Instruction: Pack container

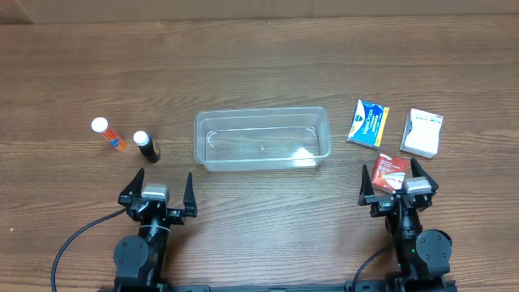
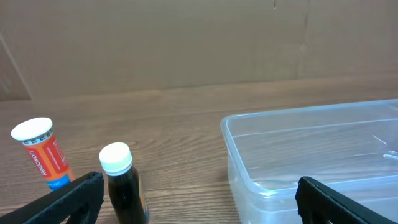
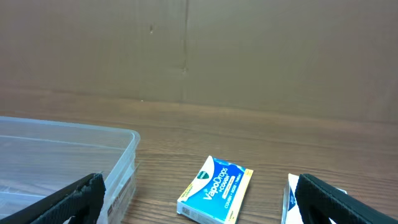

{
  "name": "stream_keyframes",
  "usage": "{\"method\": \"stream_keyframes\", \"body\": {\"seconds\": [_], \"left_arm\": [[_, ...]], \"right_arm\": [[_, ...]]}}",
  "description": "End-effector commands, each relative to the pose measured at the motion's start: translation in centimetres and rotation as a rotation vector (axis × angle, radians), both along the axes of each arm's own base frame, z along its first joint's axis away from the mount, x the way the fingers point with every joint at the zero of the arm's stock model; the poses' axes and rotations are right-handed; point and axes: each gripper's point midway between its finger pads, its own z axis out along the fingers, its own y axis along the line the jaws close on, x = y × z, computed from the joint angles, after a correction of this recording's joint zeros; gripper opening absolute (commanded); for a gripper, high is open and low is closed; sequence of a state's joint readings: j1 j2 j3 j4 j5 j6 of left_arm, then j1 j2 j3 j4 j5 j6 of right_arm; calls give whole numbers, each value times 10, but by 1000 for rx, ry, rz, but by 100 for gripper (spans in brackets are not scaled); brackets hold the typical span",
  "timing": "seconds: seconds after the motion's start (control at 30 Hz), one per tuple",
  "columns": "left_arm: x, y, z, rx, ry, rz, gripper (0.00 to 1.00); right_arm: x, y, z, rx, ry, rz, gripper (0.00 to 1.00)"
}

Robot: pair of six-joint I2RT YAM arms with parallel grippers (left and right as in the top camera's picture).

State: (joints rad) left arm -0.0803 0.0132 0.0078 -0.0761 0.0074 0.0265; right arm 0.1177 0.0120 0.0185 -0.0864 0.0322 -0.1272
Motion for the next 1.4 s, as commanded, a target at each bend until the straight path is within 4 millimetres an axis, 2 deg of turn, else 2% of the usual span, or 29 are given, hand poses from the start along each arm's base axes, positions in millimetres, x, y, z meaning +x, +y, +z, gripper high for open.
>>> {"method": "stream_keyframes", "body": {"seconds": [0.0,0.57,0.63,0.77,0.83,0.9,1.0,1.1,1.23,1.37], "left_arm": [[0,-2,0,15,-6,-14,100],[0,-2,0,15,-6,-14,100],[1,3,9,50,-45,15,100],[0,1,0,52,-8,5,100],[0,1,0,52,-8,6,100],[0,1,0,45,-8,6,100],[0,0,1,-128,4,10,100],[-4,-2,14,-208,11,3,100],[-13,2,49,-204,22,24,100],[-8,2,74,-193,121,39,100]], "right_arm": [[0,0,-2,0,-5,-2,100],[0,0,-2,0,-5,-1,100],[0,0,-2,0,-5,-1,100],[0,0,-2,1,-5,-1,100],[-1,9,-1,3,-6,56,100],[-3,17,2,78,-6,102,100],[-3,15,-1,223,38,83,100],[-7,6,9,256,82,24,100],[-11,0,42,246,163,-19,100],[3,5,60,224,356,-22,100]]}}
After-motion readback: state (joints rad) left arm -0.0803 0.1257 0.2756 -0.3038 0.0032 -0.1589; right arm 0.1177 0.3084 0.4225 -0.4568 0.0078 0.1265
